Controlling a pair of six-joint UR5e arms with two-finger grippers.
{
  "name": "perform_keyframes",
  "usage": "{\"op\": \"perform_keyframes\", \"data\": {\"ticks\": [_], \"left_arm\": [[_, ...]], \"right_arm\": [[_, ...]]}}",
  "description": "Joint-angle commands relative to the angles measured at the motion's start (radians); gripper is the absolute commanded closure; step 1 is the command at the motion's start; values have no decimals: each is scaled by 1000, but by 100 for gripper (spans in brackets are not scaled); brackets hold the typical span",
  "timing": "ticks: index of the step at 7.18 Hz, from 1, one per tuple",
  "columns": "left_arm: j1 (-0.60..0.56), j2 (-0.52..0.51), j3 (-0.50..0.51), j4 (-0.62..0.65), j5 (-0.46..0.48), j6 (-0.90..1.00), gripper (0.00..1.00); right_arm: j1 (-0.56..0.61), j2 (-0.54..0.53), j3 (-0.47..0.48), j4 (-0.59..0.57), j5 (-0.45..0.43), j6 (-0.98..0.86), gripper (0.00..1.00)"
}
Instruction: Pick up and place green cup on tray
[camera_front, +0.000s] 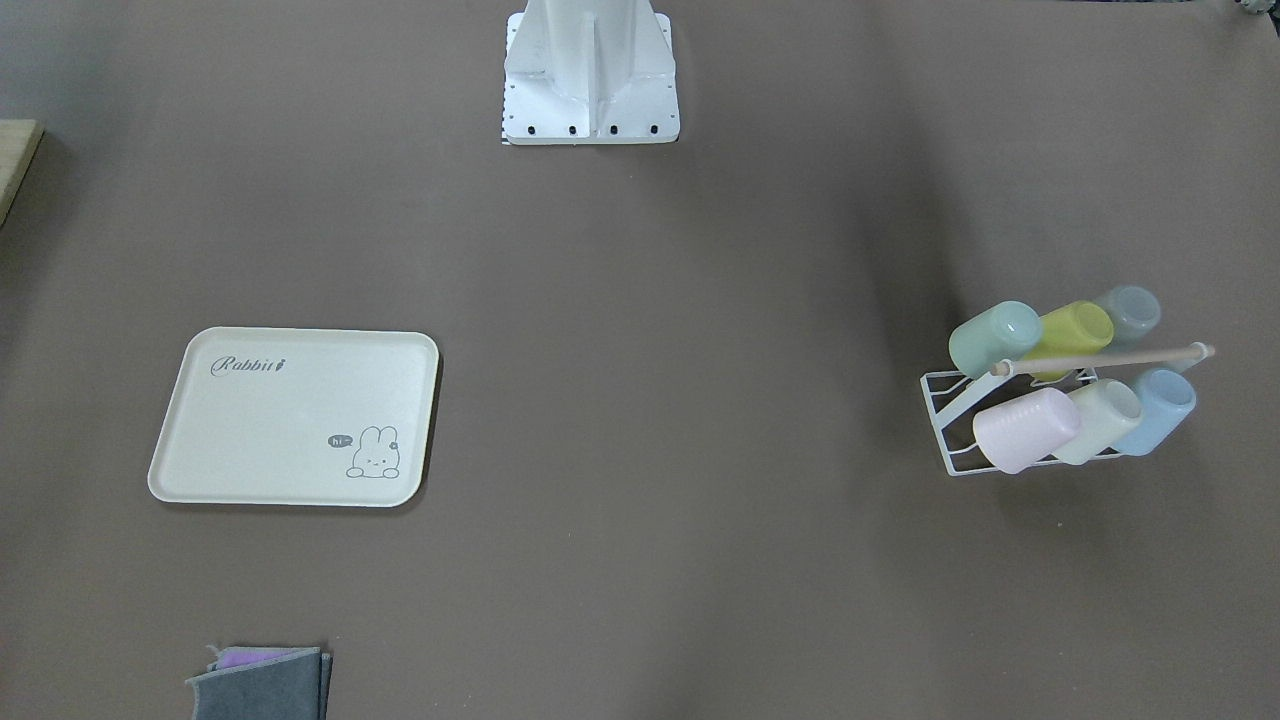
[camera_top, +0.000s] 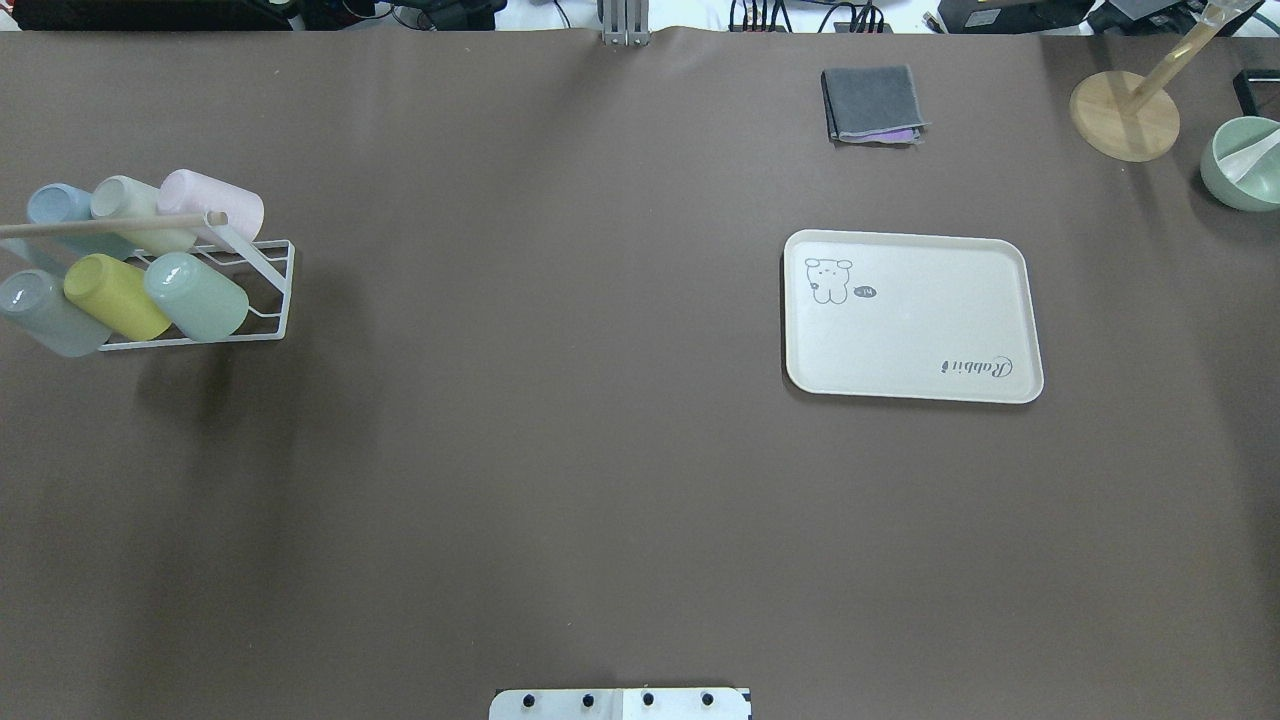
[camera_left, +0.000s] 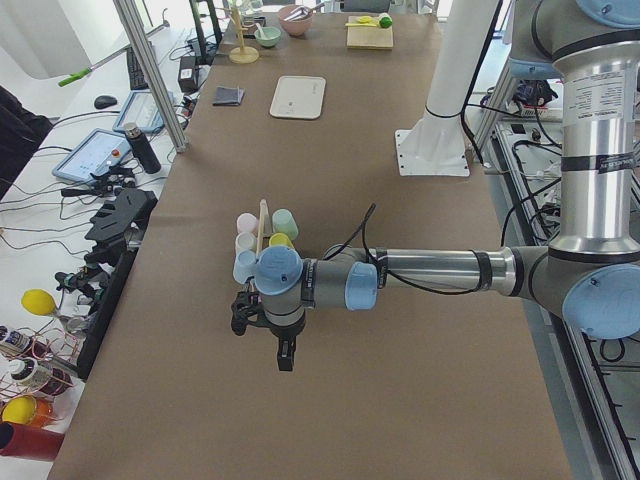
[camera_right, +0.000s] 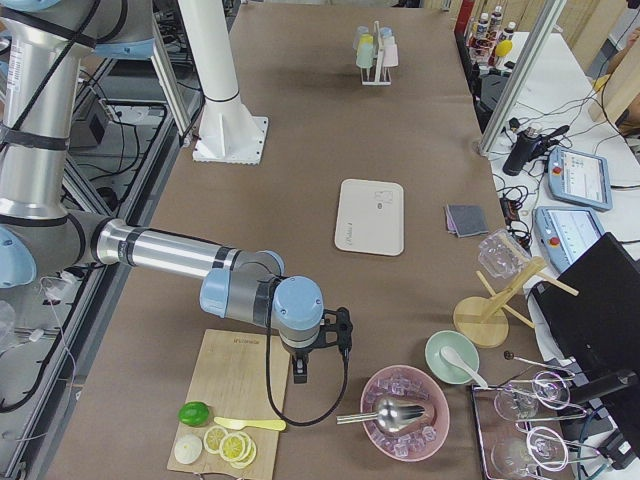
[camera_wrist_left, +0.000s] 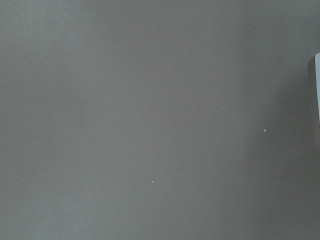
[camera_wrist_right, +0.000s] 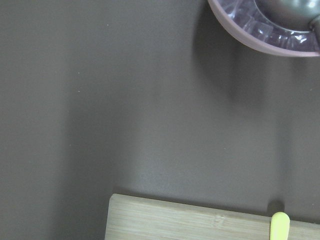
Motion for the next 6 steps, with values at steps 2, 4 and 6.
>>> {"op": "perform_keyframes", "data": {"ticks": [2,4,6], "left_arm": [[0,0,1,0,0,0,2],[-1,0,0,0,0,0,2],[0,0,-5,0,0,0,2]], "right_arm": [[0,0,-9,60,-6,-8,0],[-1,3,-64,134,-11,5,0],[-12,14,-84,148,47,72,0]]}}
